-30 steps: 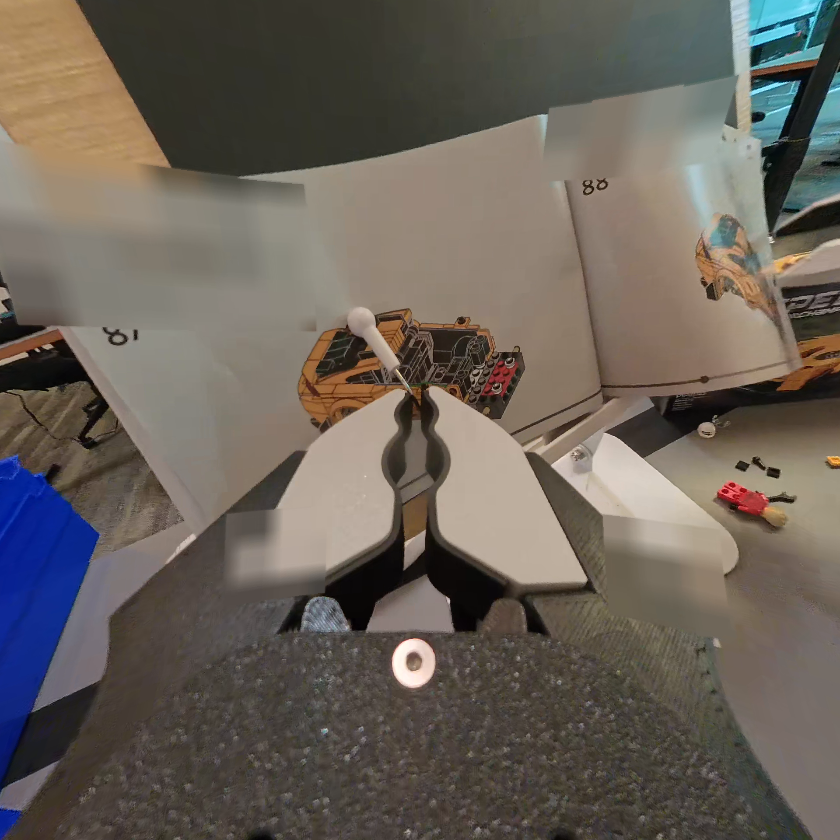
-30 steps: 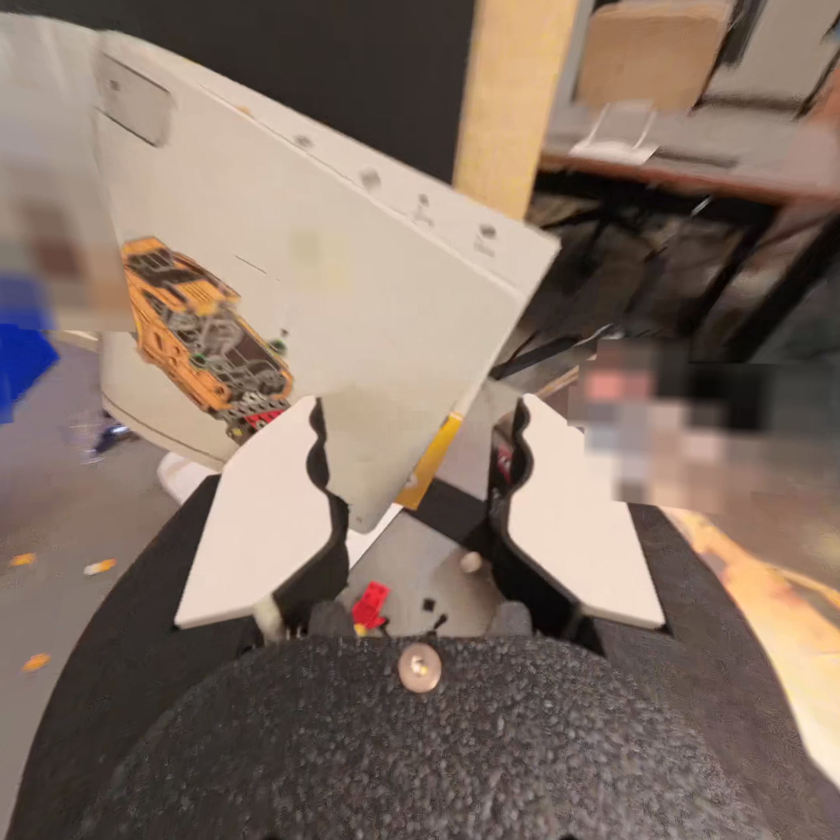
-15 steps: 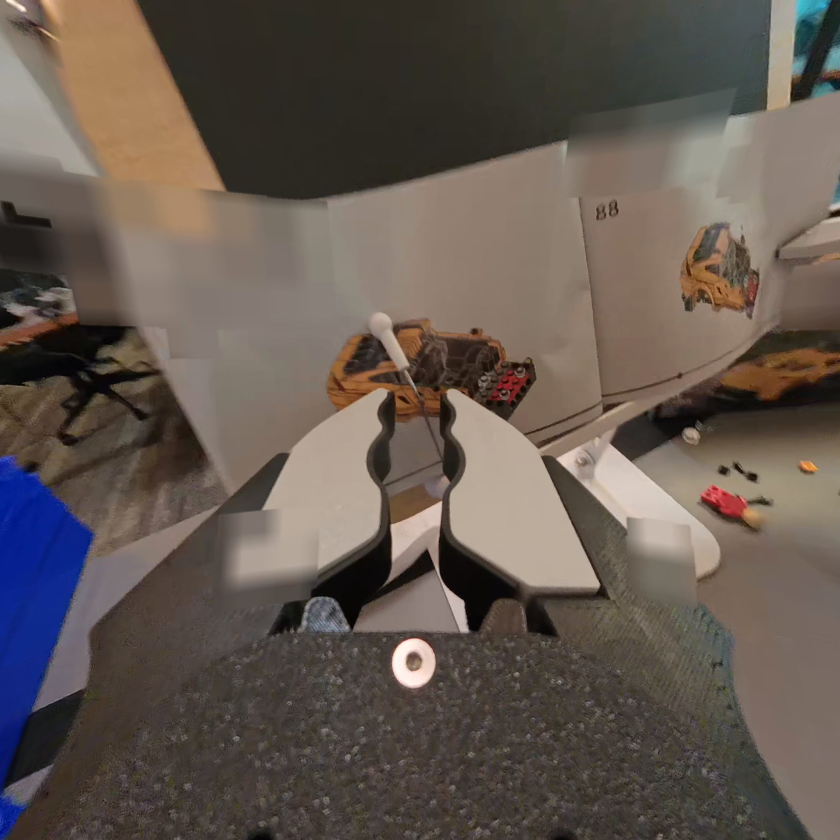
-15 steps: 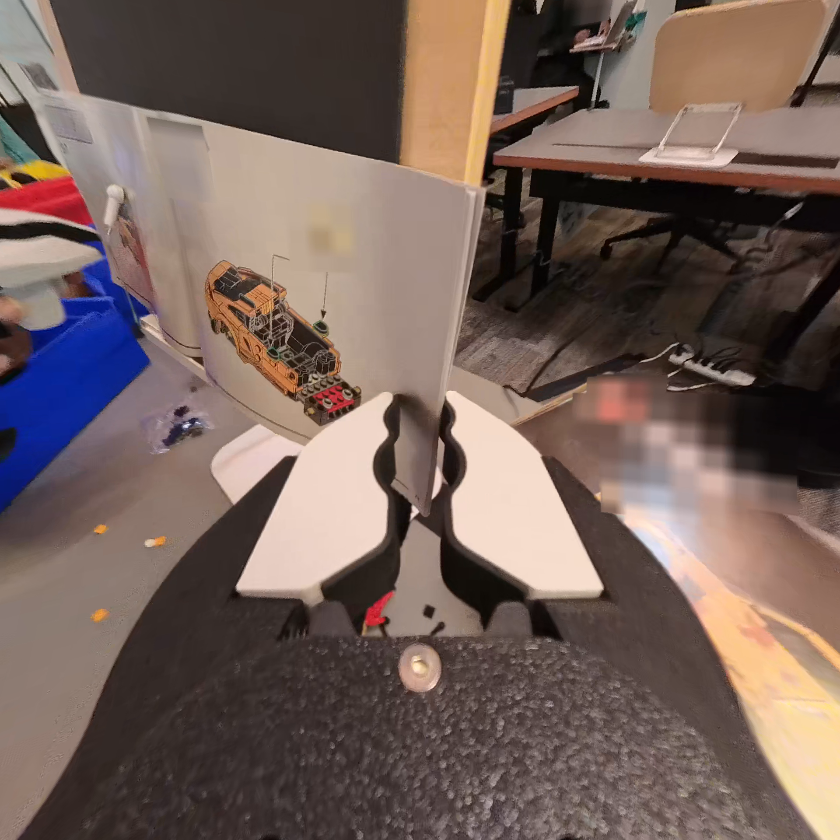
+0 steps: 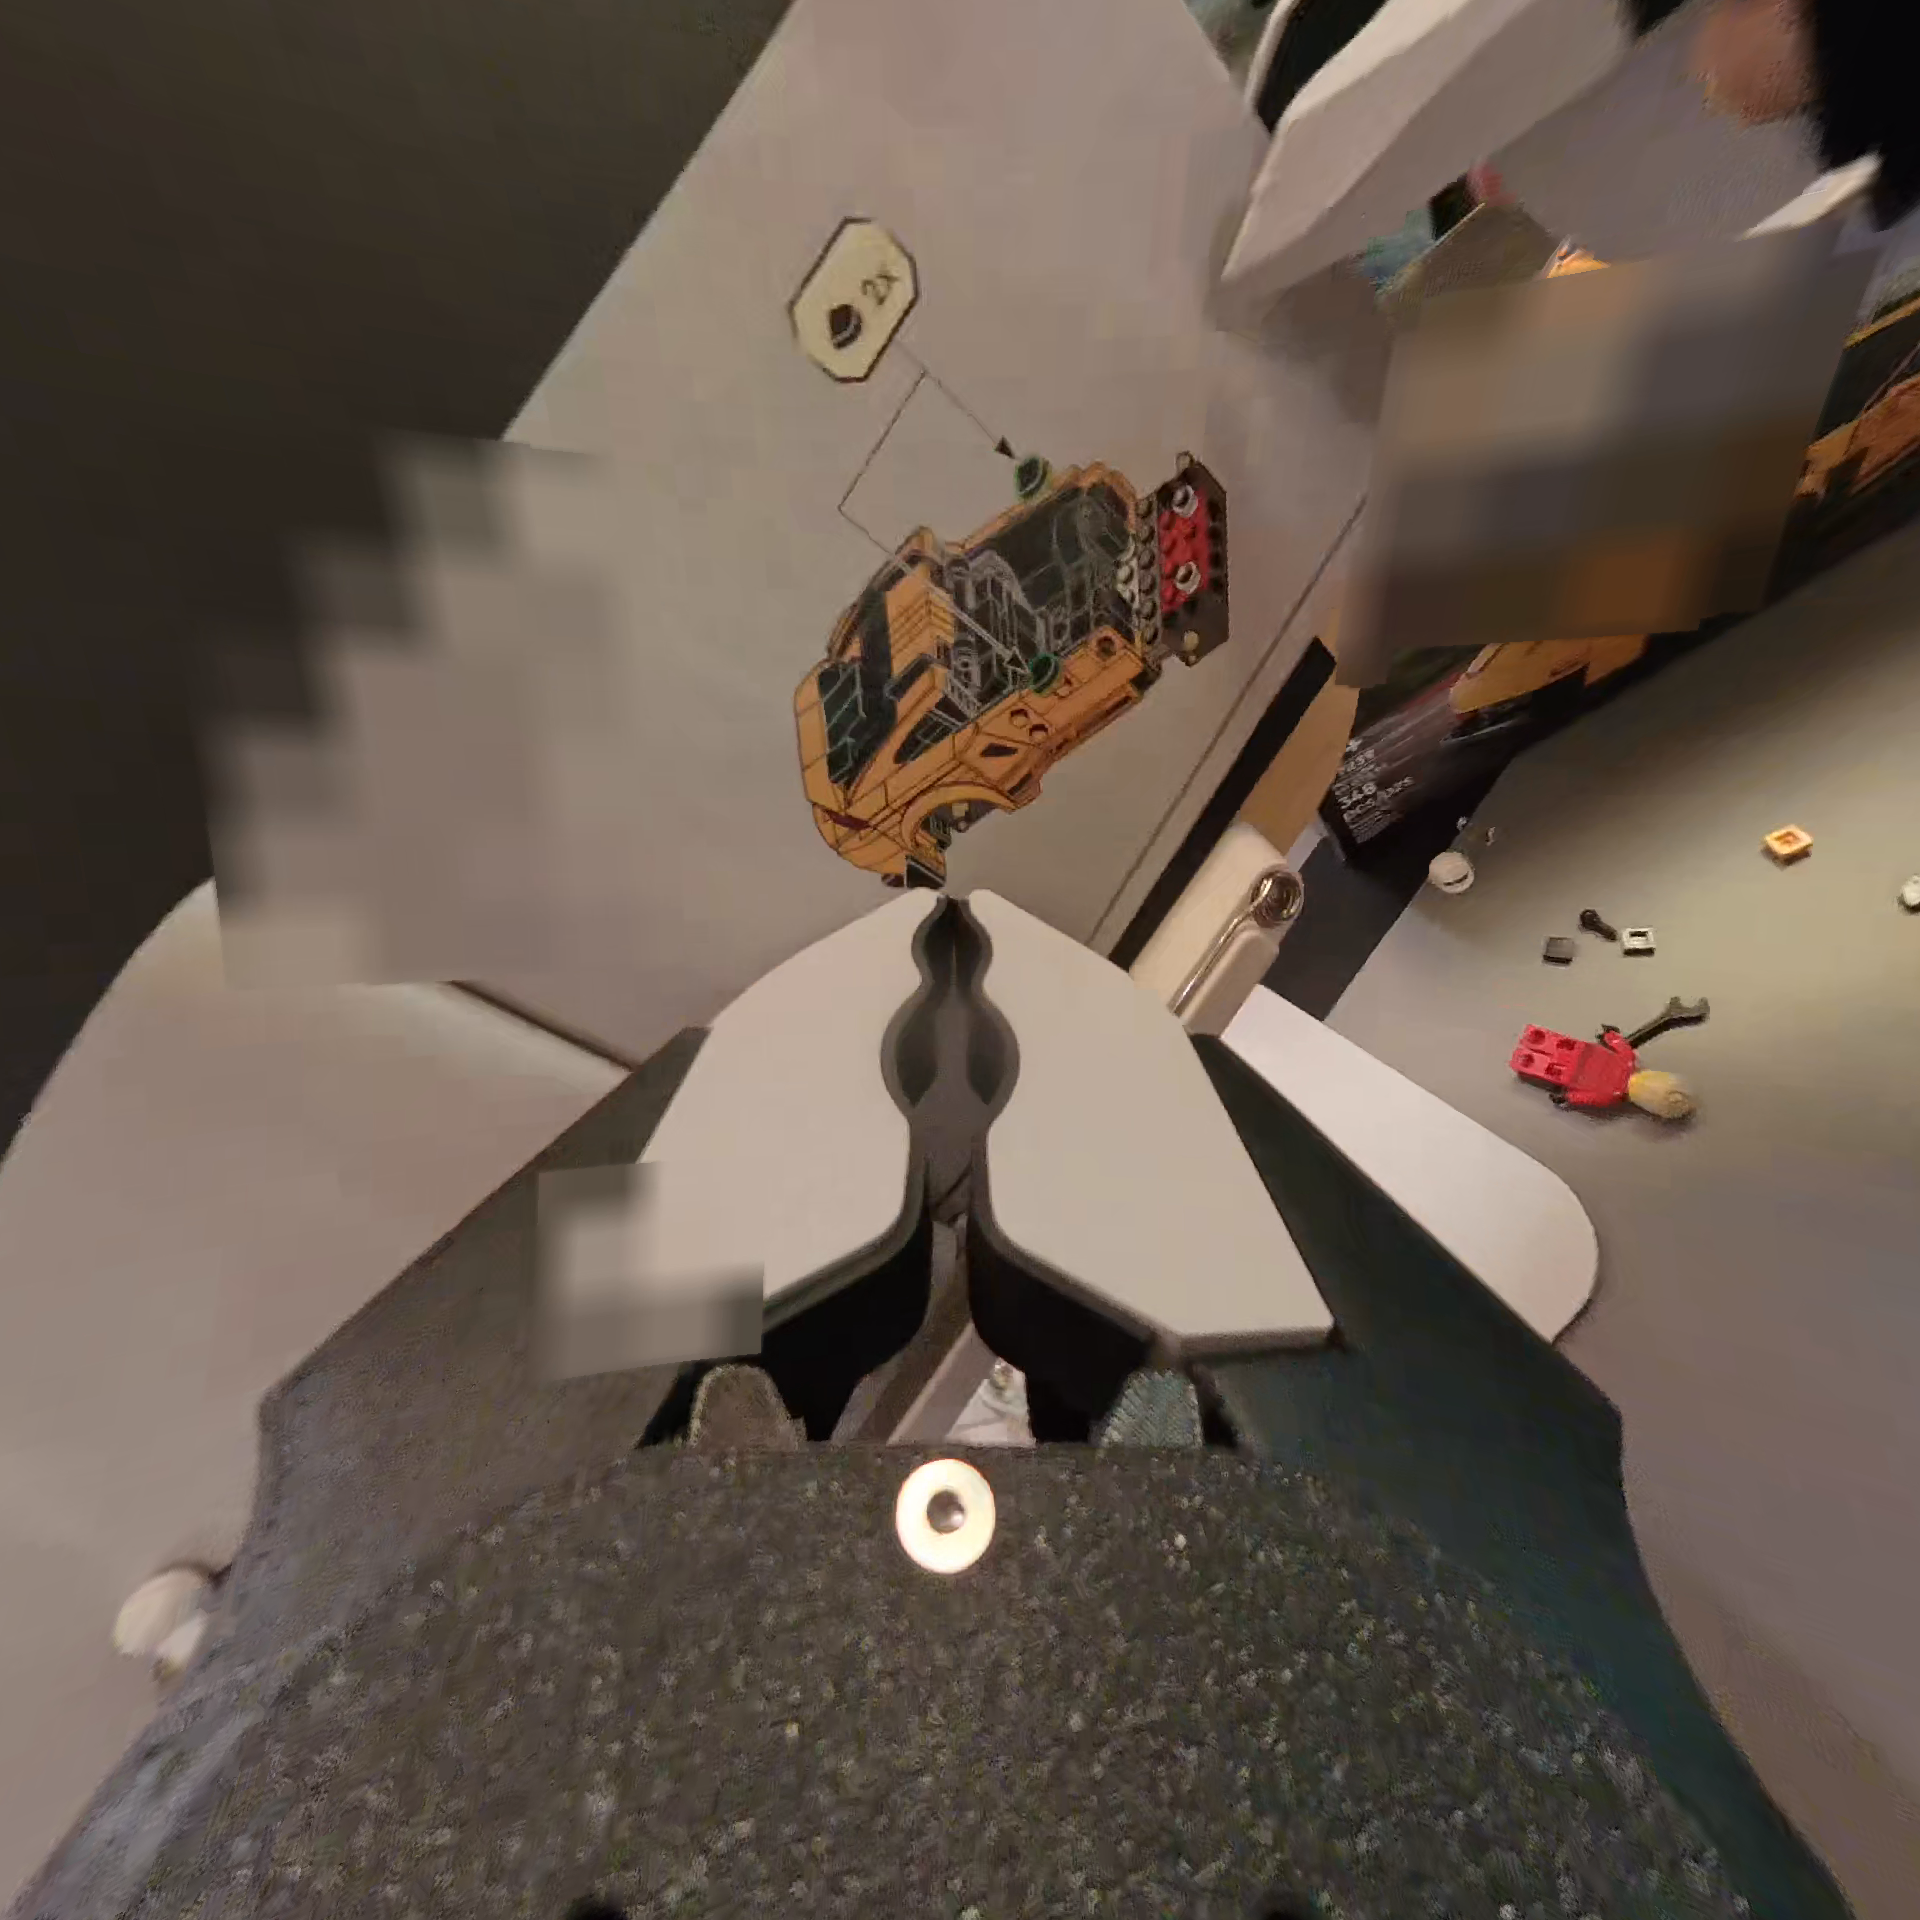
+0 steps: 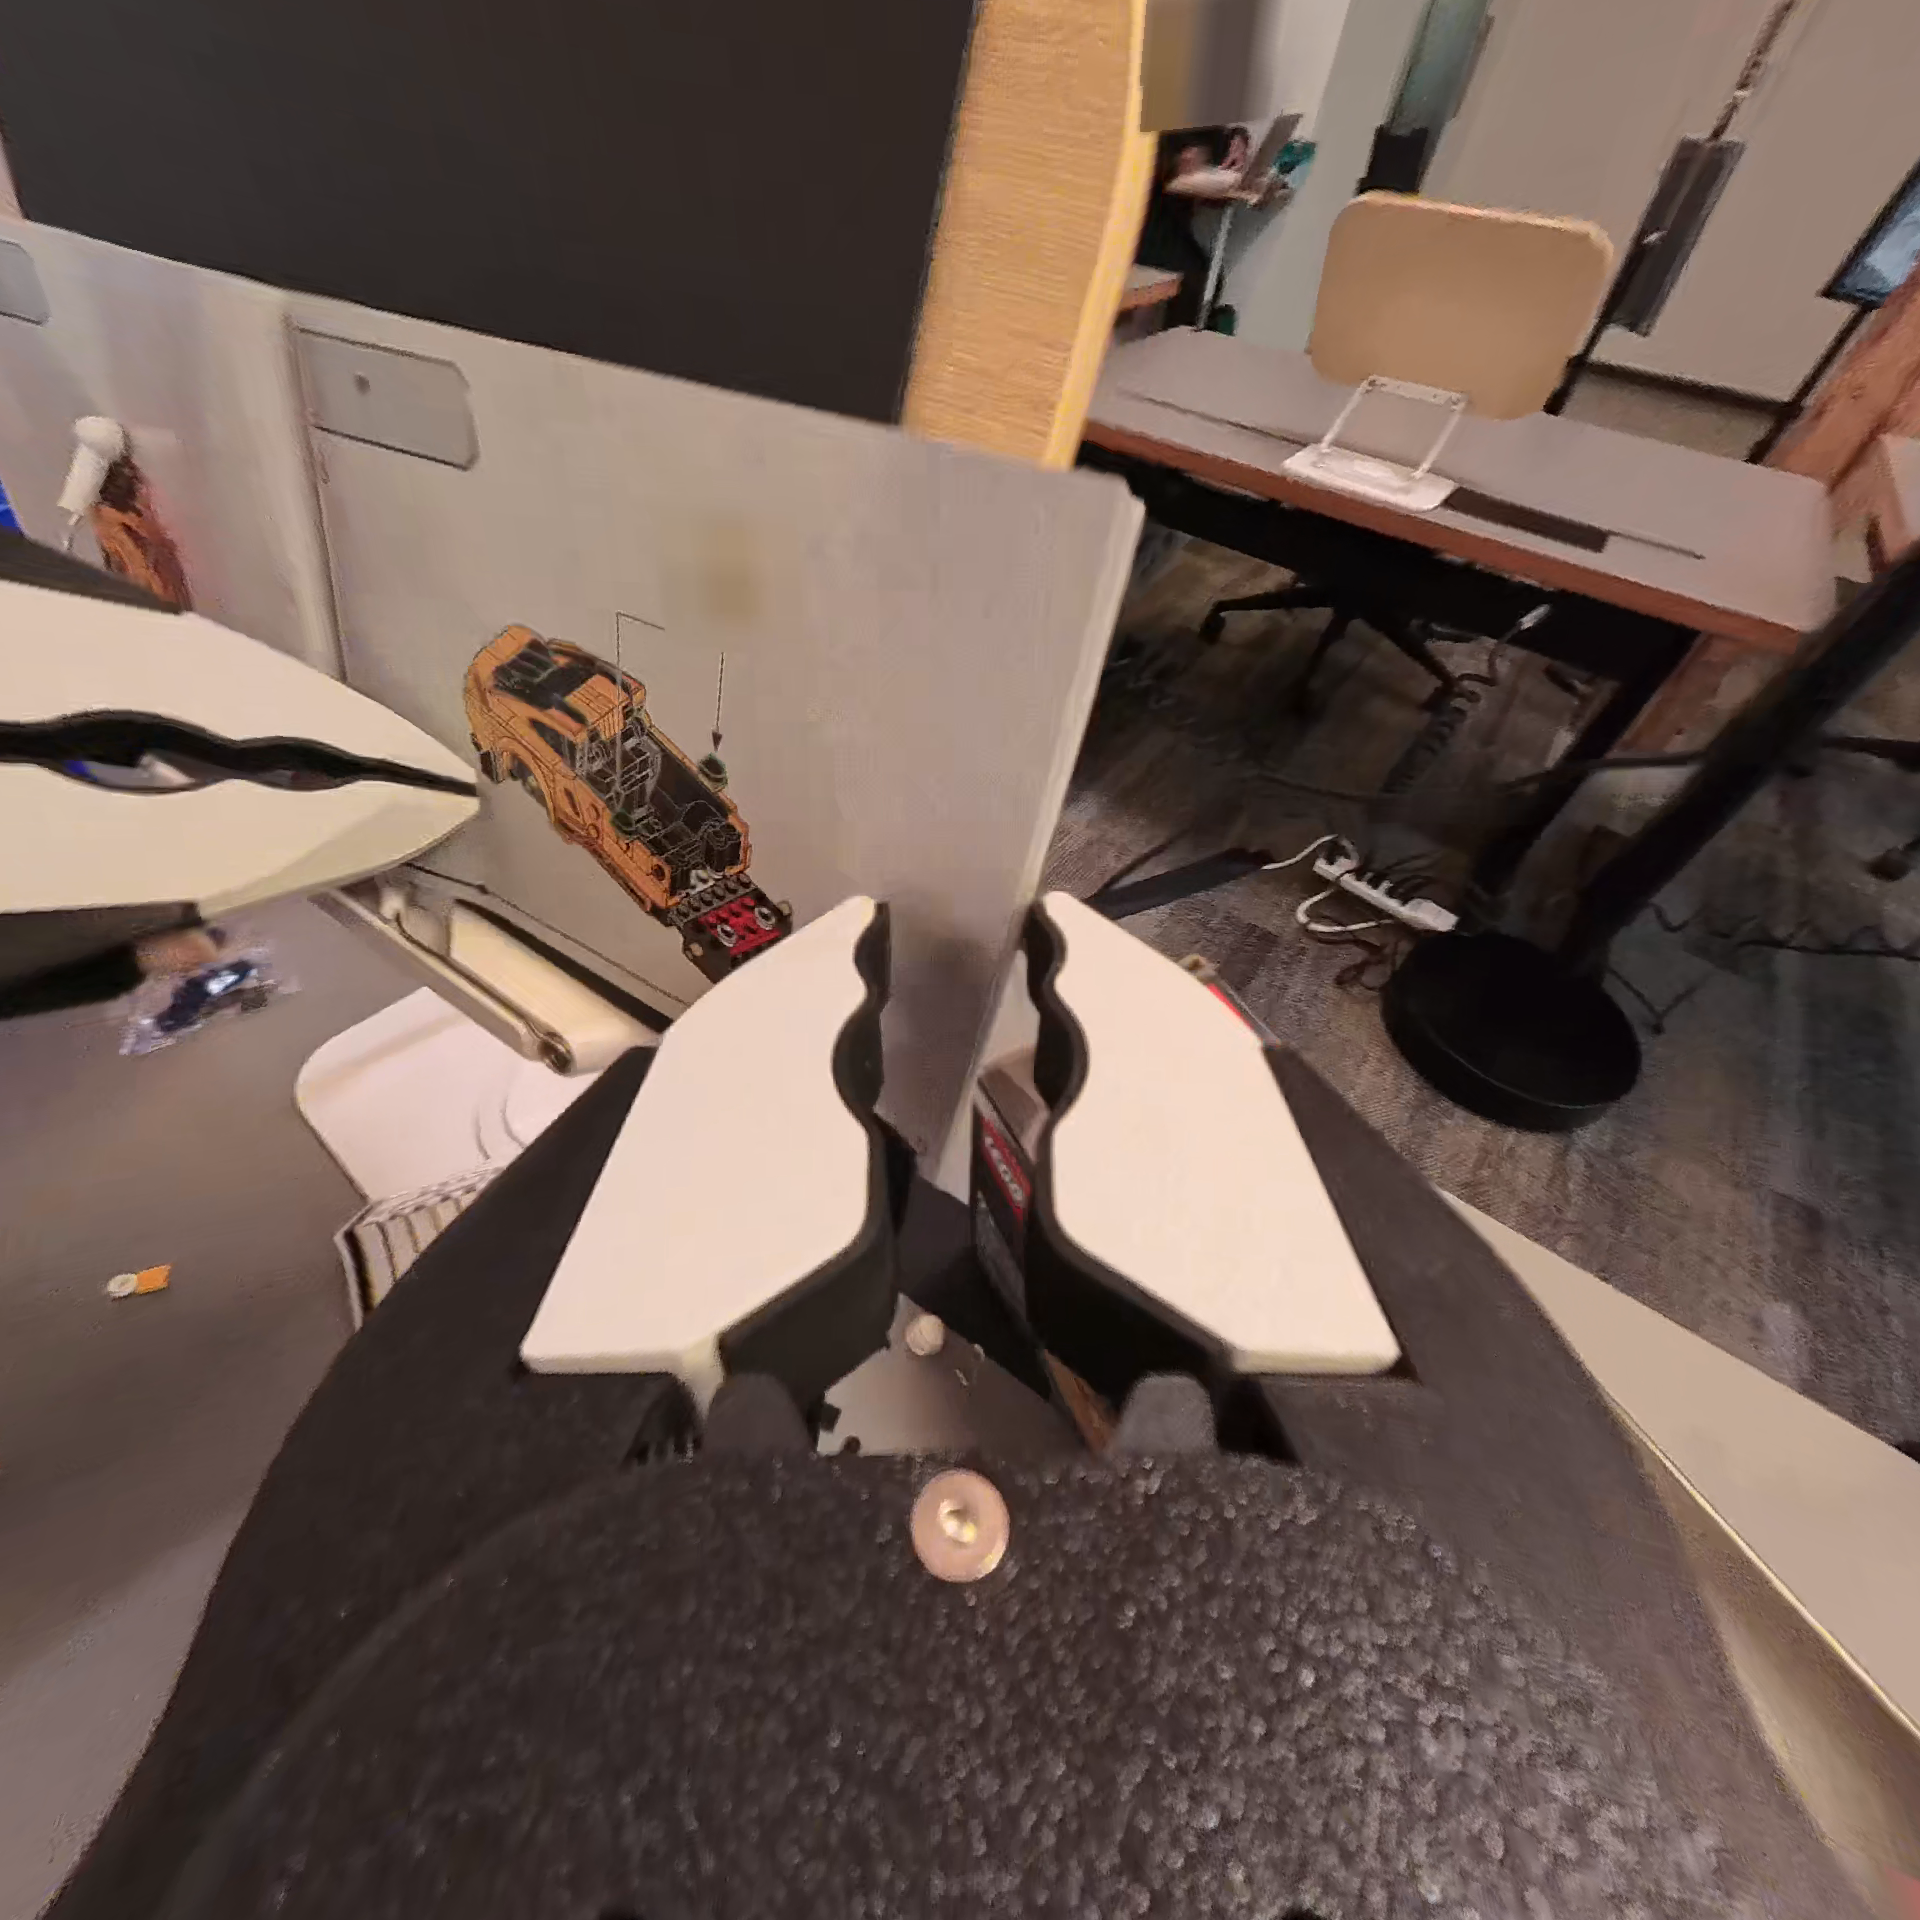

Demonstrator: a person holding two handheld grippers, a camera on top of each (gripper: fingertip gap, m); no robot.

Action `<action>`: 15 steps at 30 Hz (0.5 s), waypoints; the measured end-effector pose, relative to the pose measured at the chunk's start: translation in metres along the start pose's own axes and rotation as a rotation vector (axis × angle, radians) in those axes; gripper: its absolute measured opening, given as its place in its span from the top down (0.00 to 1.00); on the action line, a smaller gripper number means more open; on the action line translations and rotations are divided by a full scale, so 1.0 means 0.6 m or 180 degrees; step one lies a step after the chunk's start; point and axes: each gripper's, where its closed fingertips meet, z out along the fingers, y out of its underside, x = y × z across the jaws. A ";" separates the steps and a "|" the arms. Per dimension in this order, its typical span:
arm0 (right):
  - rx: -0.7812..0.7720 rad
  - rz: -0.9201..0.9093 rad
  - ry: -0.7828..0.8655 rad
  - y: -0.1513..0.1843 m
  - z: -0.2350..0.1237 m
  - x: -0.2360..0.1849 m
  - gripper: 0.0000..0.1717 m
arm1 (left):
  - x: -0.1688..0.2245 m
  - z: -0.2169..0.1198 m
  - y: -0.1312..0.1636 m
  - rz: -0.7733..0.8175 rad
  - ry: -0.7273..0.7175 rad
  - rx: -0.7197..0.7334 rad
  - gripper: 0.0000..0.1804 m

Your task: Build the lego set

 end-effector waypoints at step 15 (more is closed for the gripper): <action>-0.0736 -0.2295 -0.1161 0.058 0.064 -0.273 0.87 | -0.022 -0.034 0.011 -0.0668 0.0957 -0.0079 1.00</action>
